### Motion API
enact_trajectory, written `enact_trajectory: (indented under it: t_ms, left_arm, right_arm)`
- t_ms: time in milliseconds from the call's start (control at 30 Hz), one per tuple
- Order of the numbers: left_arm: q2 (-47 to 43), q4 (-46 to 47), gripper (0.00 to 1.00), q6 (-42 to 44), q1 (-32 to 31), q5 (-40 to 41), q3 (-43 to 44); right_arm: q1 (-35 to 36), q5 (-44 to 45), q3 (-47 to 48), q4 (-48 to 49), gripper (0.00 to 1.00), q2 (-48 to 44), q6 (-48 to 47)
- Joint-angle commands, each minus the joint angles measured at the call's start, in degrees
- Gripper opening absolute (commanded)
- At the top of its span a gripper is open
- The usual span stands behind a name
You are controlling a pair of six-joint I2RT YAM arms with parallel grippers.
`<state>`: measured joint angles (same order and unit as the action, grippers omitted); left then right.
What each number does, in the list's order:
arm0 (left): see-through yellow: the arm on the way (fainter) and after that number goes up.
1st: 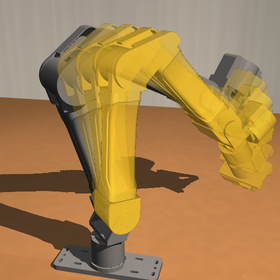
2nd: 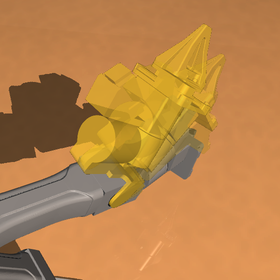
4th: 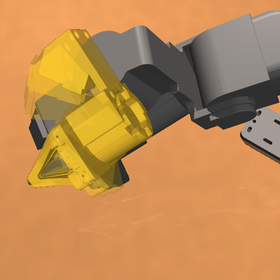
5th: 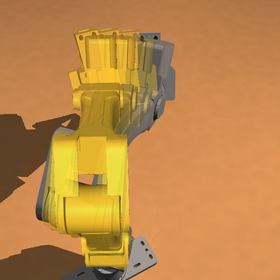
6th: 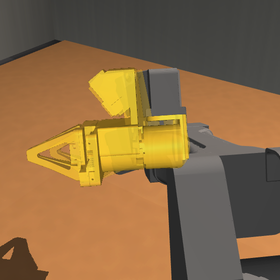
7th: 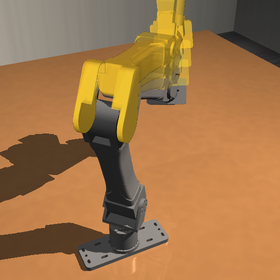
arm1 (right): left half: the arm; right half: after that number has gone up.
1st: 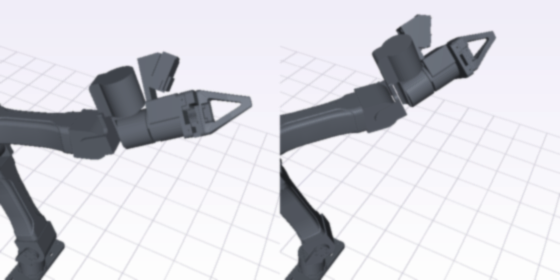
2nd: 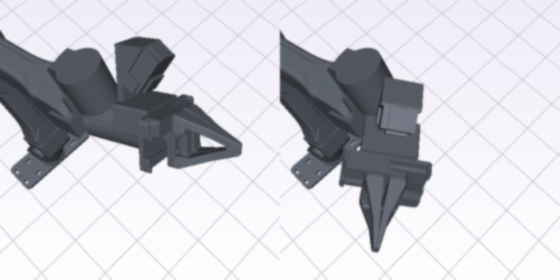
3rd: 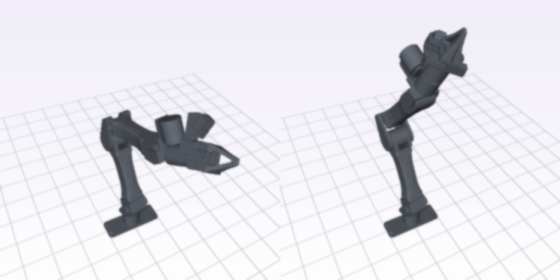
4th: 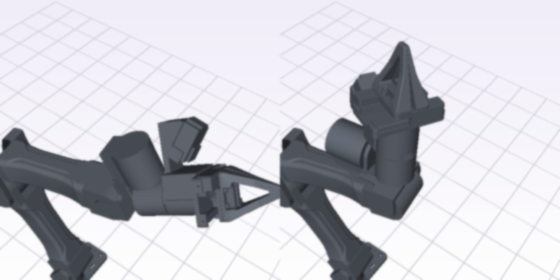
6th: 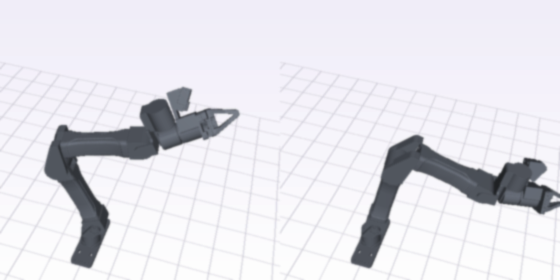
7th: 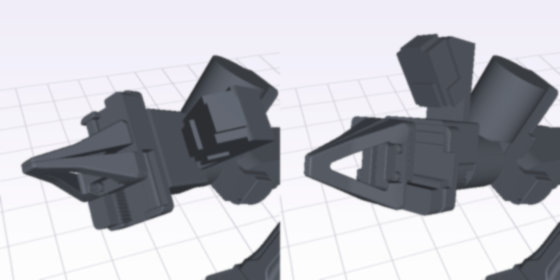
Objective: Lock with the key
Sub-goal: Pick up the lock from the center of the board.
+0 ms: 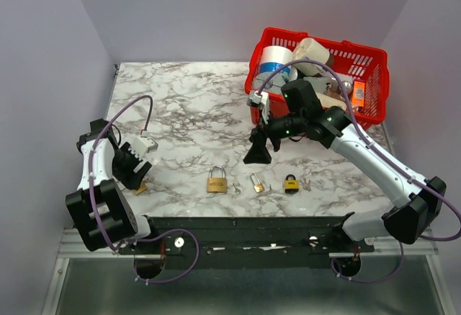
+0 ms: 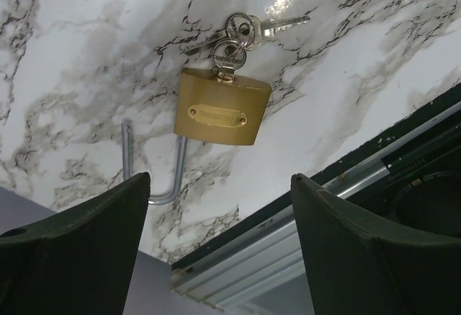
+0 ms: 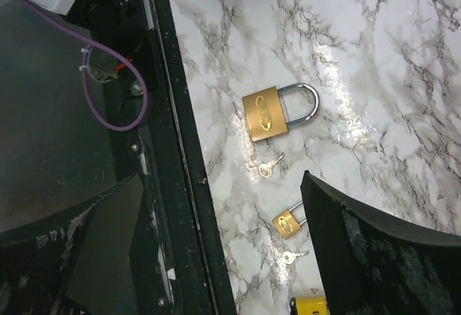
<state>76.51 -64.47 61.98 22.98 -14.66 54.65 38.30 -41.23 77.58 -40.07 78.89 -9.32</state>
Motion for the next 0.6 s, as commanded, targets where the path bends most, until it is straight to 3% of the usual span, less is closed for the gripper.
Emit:
enact_trajectory:
  t_ms: [0, 567]
  left_arm:
    - [0.04, 8.21, 0.85, 4.03, 1.18, -3.01, -5.07]
    - [7.24, 18.6, 0.79, 7.11, 2.33, -3.27, -9.83]
  right_arm:
    - [0.1, -0.69, 3.1, -3.87, 1.0, 0.82, 0.35]
    - [0.1, 0.01, 4.68, -4.57, 1.0, 2.14, 1.94]
